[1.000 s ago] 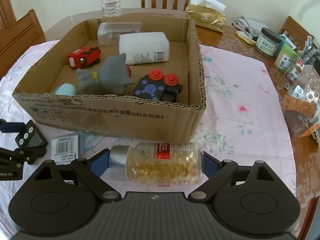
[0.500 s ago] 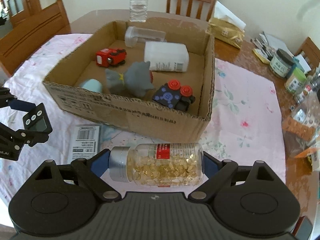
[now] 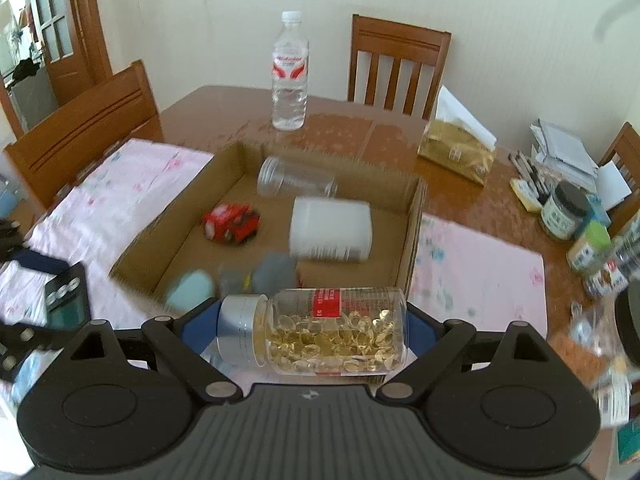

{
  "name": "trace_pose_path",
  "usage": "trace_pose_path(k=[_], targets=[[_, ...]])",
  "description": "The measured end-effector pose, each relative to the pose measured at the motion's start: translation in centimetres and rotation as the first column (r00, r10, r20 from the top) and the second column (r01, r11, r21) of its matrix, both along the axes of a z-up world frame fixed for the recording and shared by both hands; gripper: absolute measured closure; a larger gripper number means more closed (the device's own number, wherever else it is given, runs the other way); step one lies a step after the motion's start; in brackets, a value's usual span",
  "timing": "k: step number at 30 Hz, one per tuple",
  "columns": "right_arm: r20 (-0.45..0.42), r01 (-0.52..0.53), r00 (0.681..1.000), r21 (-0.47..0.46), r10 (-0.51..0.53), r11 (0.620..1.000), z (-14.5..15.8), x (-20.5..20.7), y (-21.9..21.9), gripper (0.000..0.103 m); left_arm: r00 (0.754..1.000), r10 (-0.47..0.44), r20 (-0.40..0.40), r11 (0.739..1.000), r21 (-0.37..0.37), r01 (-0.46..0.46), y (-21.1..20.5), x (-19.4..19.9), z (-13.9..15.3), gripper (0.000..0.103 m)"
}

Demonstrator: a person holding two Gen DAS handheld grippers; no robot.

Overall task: Organize rigid objects
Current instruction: 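Carry timer and jar over the box and release jar with right tool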

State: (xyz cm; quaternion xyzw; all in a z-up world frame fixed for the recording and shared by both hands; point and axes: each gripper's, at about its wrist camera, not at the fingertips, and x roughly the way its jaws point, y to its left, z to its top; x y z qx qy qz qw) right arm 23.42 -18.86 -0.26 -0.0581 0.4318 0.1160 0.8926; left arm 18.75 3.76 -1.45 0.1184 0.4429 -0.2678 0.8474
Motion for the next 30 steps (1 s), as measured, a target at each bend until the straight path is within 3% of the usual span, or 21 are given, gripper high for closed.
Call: trace_pose_path(k=[11,14,20,30], targets=[[-0.007,0.022,1.0,0.014,-0.022,1.0,-2.3,8.1,0.3,0.007,0.997,0.049,0.064,0.999,0.017,-0.05,-1.0,2.2,1.3,0.033],[-0.012,0.028,1.0,0.029,-0.028,0.999,-2.8,9.1,0.1,0.0,0.995,0.061,0.074,0.998,0.023,-0.062,-1.3,2.8,1.3,0.033],[0.011,0.034,0.999,0.067,-0.035,0.997,-1.6,8.5,-0.4,0.0,0.994,0.07,0.08,0.997,0.024,-0.072,-2.0,4.3,1.4,0.033],[0.05,0.087,0.995,0.022,-0.088,0.996,0.6,4.8,-1.6,0.0,0.995,0.069,0.066,0.998,-0.002,-0.069,-4.5,8.0,0.4,0.033]])
